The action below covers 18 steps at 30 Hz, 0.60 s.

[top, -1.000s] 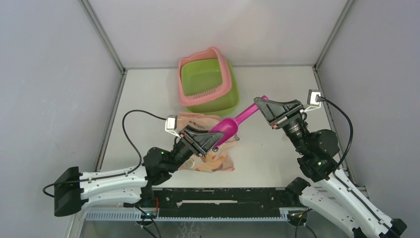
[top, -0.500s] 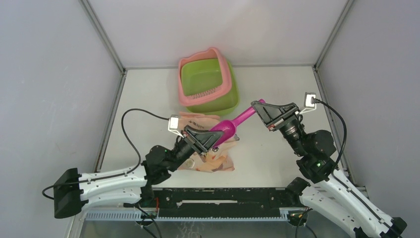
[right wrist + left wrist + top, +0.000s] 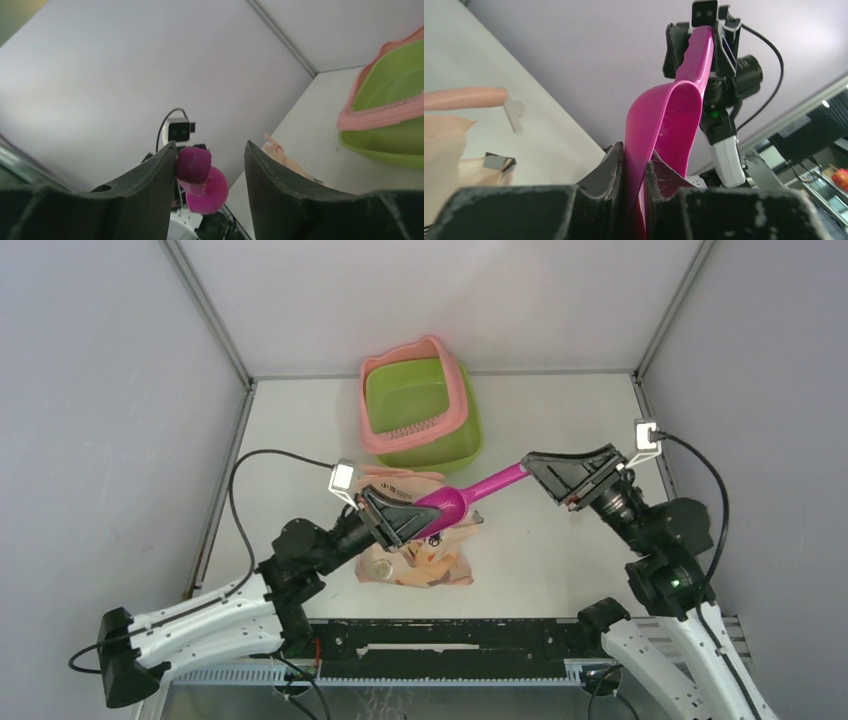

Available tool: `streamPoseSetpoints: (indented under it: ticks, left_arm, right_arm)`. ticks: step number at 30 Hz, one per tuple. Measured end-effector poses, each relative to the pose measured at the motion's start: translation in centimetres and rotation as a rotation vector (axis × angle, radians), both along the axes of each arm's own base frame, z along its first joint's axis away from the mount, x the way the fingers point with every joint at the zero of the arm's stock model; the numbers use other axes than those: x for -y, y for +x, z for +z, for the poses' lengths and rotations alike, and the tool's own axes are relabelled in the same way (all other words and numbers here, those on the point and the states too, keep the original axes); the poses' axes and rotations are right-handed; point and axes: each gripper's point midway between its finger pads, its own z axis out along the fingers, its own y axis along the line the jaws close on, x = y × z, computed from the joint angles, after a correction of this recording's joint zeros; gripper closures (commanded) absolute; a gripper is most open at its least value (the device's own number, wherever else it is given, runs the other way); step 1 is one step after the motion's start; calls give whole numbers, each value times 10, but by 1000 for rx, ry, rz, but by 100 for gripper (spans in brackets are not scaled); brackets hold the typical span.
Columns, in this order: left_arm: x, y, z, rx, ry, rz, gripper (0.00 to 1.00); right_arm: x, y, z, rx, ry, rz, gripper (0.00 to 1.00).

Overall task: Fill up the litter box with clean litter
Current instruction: Pick up the spatula from the center of the board.

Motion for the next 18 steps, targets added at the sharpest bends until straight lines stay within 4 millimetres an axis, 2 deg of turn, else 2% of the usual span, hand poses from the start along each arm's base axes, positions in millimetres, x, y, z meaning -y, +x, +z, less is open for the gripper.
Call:
streamPoseSetpoints:
  ticks: [2,4,7,12,18]
  left_arm:
    - [-4,-6,11,16,14,-26,99]
    - [-8,-16,24,36,36,-60,99]
    - [-14,-25,32,54,85,-89,98]
    - [-14,-38,10,32,211,-161,98]
    - [-11,-49,-8,8,295,-233,98]
  right_arm:
    - [3,-7,14,18,-48,46,29]
    - [4,-14,24,31,-102,106,16]
    - [1,-24,18,7,-181,236,8]
    - [-10,-45,-22,-141,-251,431,7]
    - [-15,-66,-38,-217,-266,550,24]
